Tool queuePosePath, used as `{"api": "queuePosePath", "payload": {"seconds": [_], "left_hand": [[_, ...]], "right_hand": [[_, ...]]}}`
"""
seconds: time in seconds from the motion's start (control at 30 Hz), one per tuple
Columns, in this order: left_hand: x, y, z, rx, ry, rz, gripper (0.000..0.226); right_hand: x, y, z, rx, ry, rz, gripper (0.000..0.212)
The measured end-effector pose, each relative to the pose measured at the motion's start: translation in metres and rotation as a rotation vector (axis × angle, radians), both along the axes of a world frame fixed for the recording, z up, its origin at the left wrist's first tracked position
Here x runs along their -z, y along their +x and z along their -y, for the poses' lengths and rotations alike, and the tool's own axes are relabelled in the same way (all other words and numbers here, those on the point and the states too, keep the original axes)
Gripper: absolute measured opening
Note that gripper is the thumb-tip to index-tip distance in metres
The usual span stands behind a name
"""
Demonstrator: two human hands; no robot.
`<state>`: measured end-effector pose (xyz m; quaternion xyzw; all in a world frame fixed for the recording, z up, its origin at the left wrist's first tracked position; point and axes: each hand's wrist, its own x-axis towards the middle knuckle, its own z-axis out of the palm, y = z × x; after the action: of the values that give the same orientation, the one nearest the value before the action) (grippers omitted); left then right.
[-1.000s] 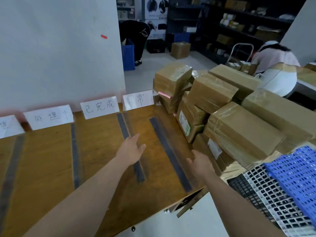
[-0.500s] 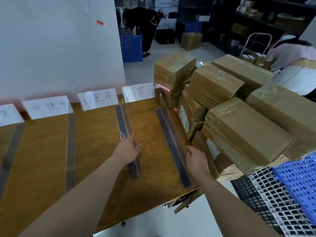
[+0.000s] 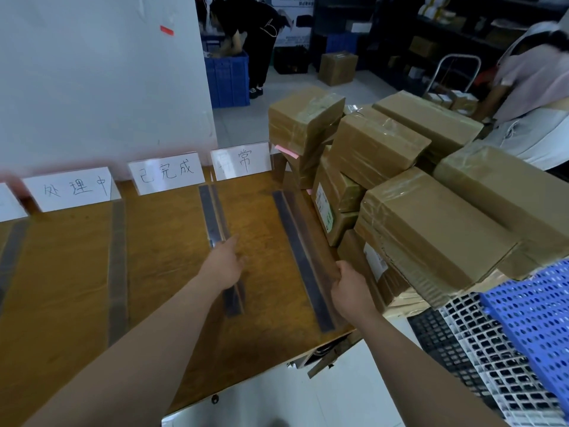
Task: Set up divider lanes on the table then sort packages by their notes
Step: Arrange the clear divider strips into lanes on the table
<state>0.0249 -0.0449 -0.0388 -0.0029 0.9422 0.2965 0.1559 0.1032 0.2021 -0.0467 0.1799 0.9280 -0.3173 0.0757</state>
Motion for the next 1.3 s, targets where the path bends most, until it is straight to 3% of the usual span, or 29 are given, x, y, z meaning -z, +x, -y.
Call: {"api": "queuePosePath", "payload": {"seconds": [0.4,0.73,1.03,1.17,1.3], "left_hand": [[0.007,0.002,0.002,-0.054,0.048,-0.021,0.063],[0.014,0.007,0.008,-0.114,0.148,-0.018,0.068],[0.013,0.009,0.01,-0.143,0.184,-0.005,0.067],[0.013,0.012,0.011,-0.137,0.201,-0.008,0.065],[0.01,0.013,0.01,-0.141,0.2,0.001,0.067]], "right_hand": [[0.007,-0.013,-0.003,-0.014,-0.114,-0.055,0.045],[0.034,0.043,-0.003,0.179,-0.272,-0.171,0.035],[0.033,0.011,0.001,0.267,-0.404,-0.178,0.04],[0.041,0.013,0.001,0.22,-0.343,-0.098,0.046],[0.052,0.026,0.0,0.194,-0.255,-0.072,0.034]]}}
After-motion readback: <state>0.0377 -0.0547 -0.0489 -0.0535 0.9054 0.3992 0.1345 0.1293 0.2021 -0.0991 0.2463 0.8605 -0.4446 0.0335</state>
